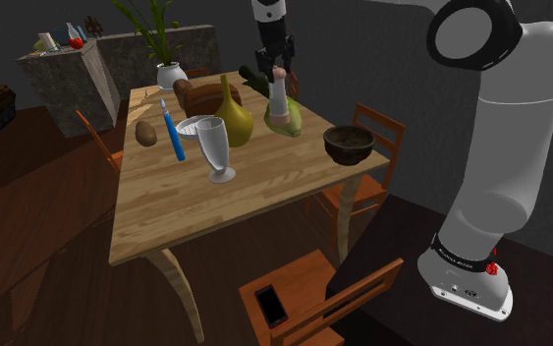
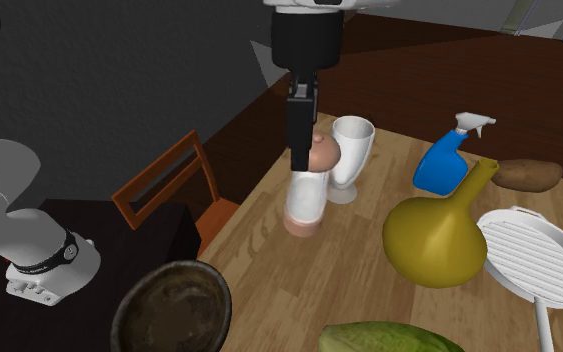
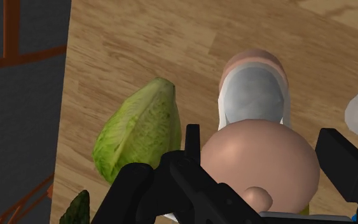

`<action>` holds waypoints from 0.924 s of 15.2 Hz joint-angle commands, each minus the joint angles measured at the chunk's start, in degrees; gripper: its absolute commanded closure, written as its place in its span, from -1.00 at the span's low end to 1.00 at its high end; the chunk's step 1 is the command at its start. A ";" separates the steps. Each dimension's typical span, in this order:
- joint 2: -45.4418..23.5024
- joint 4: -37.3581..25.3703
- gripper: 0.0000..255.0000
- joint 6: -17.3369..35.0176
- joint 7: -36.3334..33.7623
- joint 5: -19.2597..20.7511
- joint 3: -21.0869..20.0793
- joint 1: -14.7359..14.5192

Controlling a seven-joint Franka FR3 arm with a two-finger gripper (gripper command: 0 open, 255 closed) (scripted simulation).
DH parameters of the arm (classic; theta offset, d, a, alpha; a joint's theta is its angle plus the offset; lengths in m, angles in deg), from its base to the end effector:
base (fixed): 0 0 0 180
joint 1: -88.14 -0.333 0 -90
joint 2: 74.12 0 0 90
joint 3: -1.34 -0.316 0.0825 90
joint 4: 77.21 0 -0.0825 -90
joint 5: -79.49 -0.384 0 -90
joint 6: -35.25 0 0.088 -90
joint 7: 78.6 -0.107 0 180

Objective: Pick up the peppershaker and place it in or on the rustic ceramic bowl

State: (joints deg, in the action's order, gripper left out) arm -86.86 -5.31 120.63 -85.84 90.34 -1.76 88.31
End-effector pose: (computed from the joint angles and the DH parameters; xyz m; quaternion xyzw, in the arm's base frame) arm 0.6143 0.0056 0.6371 0.9950 -0.0464 0.0143 0.0873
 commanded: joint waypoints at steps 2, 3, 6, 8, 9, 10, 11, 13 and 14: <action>1.68 0.62 1.00 -0.93 0.86 -0.13 0.24 0.46; 3.88 3.11 1.00 -0.50 1.54 -0.29 0.50 0.99; 9.95 9.54 1.00 0.27 3.79 -0.68 1.47 2.44; 13.66 13.13 1.00 0.43 5.41 -0.81 2.25 3.30; 15.42 14.75 1.00 0.43 6.25 -0.85 2.67 3.72; 17.14 16.26 1.00 0.37 7.11 -0.85 3.10 4.12; 18.80 17.66 1.00 0.27 7.99 -0.83 3.57 4.50; 21.98 20.19 1.00 -0.07 9.80 -0.71 4.54 5.25; 23.49 21.32 1.00 -0.30 10.73 -0.61 5.05 5.62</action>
State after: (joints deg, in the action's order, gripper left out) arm -65.42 13.99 120.14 -76.34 89.64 2.61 93.41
